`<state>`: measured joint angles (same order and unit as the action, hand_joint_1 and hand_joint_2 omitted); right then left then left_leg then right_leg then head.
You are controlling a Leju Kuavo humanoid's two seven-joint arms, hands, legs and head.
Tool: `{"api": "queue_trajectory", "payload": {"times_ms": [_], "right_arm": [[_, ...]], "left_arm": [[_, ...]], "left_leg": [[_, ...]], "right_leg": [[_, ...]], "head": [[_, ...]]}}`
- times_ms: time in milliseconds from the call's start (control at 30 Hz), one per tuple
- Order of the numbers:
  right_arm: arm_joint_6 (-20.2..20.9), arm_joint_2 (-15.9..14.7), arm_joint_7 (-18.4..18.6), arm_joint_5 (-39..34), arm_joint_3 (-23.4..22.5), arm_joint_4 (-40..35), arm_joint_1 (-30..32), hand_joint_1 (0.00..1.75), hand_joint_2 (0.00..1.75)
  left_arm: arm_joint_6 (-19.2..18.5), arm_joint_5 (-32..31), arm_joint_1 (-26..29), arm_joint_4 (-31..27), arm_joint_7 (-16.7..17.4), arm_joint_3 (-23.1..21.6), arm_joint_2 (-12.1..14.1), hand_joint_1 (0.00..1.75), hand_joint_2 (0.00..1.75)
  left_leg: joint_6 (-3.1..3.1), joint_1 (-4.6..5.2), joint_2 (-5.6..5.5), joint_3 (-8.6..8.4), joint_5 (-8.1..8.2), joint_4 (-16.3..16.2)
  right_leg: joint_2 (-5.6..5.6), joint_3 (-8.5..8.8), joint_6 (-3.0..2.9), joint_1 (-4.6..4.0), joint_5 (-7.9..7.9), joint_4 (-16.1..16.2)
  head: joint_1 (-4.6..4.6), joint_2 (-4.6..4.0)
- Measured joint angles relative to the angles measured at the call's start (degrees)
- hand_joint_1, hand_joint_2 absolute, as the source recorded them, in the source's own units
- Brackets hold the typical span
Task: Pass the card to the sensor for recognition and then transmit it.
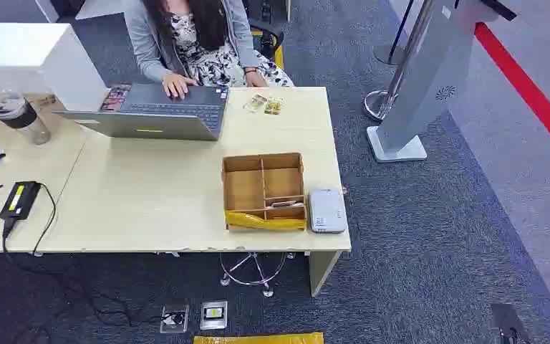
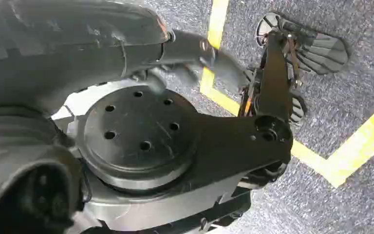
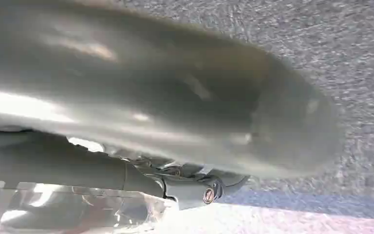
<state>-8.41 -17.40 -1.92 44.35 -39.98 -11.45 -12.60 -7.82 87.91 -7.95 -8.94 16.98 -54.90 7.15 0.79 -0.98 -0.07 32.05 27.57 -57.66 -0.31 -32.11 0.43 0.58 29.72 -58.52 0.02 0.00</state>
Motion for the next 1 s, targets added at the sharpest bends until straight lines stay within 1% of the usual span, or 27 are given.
{"api": "queue_trajectory", "payload": {"times_ms": [200, 367, 600, 633, 667, 700, 733, 1000], "right_arm": [[-0.53, -0.24, -0.20, -1.09, -0.59, 0.00, -0.07, 1.75, 0.00], [-0.44, -0.48, 1.84, -2.84, -1.88, 0.00, 0.96, 1.75, 0.00], [-0.53, -0.50, 3.08, -3.32, -3.37, 0.00, 2.82, 1.75, 0.00], [-0.57, -0.50, 3.34, -3.45, -3.56, 0.00, 3.00, 1.61, 0.00], [-0.57, -0.50, 3.47, -3.61, -3.80, 0.00, 3.10, 1.48, 0.00], [-0.53, -0.50, 3.50, -3.94, -4.02, 0.00, 3.19, 0.54, 0.00], [-0.46, -0.50, 3.58, -4.13, -4.22, 0.00, 3.26, 0.00, 0.00], [0.37, -0.92, 2.95, -5.73, -5.60, 0.00, 3.07, 0.00, 0.00]], "left_arm": [[-2.17, -0.72, 0.01, 0.02, -1.46, 0.00, 0.13, 1.75, 0.00], [-2.30, -0.83, 0.02, 0.02, -1.79, 0.00, 0.24, 1.75, 0.00], [-2.65, -1.27, 0.06, 0.02, -1.79, 0.00, 0.42, 1.75, 0.00], [-2.80, -1.35, 0.08, 0.02, -1.77, 0.00, 0.42, 1.48, 0.00], [-2.97, -1.35, 0.09, 0.02, -1.75, 0.00, 0.46, 1.08, 0.00], [-3.13, -1.38, 0.09, 0.02, -1.64, 0.00, 0.48, 0.61, 0.00], [-3.28, -1.38, 0.09, 0.00, -1.57, 0.00, 0.48, 0.00, 0.00], [-6.19, -2.93, 0.09, 0.00, -3.02, 0.00, 0.79, 0.00, 0.00]], "left_leg": [[-0.01, 0.00, -0.01, -0.01, -0.01, 0.00], [-0.01, 0.00, -0.02, 0.01, -0.01, 0.00], [0.01, 0.00, 0.00, 0.01, 0.01, 0.00], [0.01, 0.00, 0.00, 0.01, 0.00, 0.00], [0.01, 0.00, 0.00, 0.00, 0.00, 0.00], [0.01, 0.00, 0.00, 0.00, 0.00, 0.00], [0.01, 0.00, 0.00, -0.01, 0.00, 0.00], [0.00, 0.00, 0.00, 0.00, 0.00, 0.00]], "right_leg": [[-0.02, 0.00, 0.00, 0.00, 0.00, 0.00], [-0.05, -0.01, 0.00, 0.00, 0.01, 0.00], [-0.02, -0.01, 0.00, 0.00, 0.01, 0.00], [-0.02, -0.01, 0.00, 0.00, 0.01, 0.00], [-0.01, 0.00, 0.00, 0.00, 0.00, 0.00], [0.00, 0.00, 0.00, 0.00, 0.00, 0.00], [0.00, 0.00, 0.00, 0.00, 0.00, 0.00], [-0.02, 0.00, 0.00, 0.00, 0.00, 0.00]], "head": [[0.00, 0.00], [0.00, 0.00], [0.00, 0.00], [0.00, 0.00], [0.00, 0.00], [-0.02, 0.00], [0.00, 0.00], [0.00, 0.00]]}}
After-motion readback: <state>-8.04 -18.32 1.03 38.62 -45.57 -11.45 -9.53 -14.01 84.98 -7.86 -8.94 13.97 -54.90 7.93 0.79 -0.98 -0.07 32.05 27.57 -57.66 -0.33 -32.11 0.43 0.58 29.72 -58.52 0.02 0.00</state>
